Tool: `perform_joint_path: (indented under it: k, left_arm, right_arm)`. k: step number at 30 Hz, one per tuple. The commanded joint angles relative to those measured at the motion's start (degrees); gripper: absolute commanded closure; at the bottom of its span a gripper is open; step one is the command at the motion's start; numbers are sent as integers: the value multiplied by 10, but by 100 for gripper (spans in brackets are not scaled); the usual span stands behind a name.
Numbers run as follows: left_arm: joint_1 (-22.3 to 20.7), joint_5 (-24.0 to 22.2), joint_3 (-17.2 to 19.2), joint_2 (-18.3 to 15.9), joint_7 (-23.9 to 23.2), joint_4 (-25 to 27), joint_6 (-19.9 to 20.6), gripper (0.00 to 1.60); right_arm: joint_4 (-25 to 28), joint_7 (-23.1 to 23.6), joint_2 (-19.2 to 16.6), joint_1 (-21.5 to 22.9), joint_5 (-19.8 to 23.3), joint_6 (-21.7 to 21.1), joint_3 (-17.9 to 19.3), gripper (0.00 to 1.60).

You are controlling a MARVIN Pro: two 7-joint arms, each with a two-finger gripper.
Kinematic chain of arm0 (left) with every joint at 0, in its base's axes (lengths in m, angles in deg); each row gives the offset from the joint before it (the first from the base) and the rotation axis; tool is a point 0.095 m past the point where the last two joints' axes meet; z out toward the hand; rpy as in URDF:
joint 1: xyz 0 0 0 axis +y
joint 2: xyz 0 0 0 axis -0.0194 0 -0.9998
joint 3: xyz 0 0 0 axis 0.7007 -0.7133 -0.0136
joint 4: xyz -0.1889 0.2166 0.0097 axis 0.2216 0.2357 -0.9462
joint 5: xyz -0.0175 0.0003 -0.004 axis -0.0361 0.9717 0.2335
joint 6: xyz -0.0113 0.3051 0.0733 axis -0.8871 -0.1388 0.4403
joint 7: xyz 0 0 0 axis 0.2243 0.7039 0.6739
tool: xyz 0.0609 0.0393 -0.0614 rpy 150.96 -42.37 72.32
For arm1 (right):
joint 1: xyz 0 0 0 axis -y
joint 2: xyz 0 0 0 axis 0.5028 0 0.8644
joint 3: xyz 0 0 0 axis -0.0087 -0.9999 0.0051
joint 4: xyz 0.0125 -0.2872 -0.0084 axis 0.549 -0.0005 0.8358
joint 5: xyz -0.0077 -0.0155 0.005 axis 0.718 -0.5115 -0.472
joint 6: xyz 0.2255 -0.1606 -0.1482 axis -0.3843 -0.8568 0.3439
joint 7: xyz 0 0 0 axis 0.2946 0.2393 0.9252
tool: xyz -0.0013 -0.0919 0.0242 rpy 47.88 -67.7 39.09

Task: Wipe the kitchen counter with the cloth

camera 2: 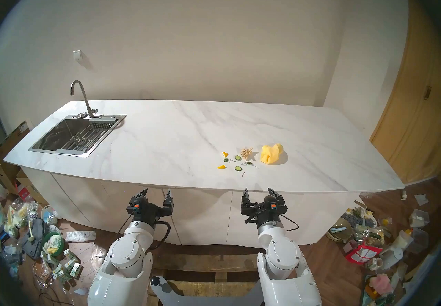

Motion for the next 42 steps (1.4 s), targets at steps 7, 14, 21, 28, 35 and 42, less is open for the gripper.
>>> perform_joint_path:
  k: [7,14,21,28,35,42]
  left_arm:
    - [-3,-1,-1,0,-1,13,-3,0]
    - [-3,-1,-1,0,-1,13,-3,0]
    - [-3,-1,-1,0,-1,12,-3,0]
    - [-3,-1,-1,-1,-1,13,-3,0]
    - [-3,-1,-1,-1,-1,13,-3,0]
    - [-3,-1,-1,-1,-1,12,-3,0]
  right_arm:
    - [76,8,1,17,-4,-14,-15,0]
    - [76,-1,1,52,-14,-50,-18,0]
    - [75,-17,-8,90,-48,-91,-24,0]
    - [59,-48,6,124,-63,-114,-15,0]
    - [56,2,-15,162,-35,-185,-7,0]
    - [33,18,-29,205,-40,-223,-1,0]
